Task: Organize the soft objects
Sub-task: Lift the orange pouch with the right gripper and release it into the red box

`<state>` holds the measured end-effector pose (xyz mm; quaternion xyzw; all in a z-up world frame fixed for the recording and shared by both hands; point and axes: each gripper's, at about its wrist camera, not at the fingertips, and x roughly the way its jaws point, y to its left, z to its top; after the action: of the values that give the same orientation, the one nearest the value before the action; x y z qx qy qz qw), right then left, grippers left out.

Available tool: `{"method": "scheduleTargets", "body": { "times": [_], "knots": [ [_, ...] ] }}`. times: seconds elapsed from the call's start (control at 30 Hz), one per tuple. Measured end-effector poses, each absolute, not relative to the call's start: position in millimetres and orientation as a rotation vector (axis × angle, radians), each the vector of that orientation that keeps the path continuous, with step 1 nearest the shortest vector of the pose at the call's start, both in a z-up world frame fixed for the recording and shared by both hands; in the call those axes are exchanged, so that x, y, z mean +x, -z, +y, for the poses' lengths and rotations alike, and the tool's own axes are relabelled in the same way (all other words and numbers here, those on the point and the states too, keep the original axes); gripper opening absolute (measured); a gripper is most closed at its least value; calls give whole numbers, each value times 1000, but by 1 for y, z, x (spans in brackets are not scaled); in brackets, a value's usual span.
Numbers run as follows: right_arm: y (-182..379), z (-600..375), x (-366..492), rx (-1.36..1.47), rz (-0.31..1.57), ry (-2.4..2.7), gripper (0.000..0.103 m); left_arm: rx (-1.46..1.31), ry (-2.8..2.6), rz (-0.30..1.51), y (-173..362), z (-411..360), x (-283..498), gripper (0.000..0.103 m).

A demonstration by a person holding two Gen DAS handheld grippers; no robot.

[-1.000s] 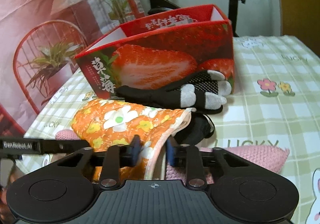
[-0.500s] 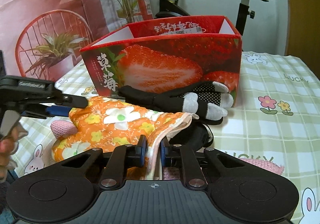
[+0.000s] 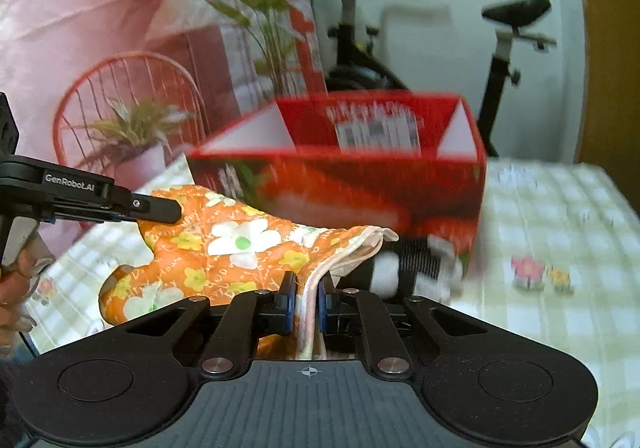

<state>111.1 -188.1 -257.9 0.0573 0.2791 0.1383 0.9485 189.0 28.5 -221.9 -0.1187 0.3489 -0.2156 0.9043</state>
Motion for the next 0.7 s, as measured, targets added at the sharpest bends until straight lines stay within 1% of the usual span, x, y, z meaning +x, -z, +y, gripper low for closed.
{"method": "scheduleTargets", "body": {
  "times": [0.2, 0.37, 0.5, 0.7],
  "knots": [
    [215, -192, 132, 35, 472, -304, 10, -231, 470, 606, 179, 21, 199, 19],
    [191, -192, 172, -68, 415, -294, 10, -230, 450, 554, 163, 8, 229, 19],
    [186, -189, 214, -124, 411, -260, 10, -156, 436, 447, 159, -6, 251, 19],
    [200, -176, 275, -268, 433, -187, 10, -132, 373, 466, 164, -26, 294, 19]
  ]
}}
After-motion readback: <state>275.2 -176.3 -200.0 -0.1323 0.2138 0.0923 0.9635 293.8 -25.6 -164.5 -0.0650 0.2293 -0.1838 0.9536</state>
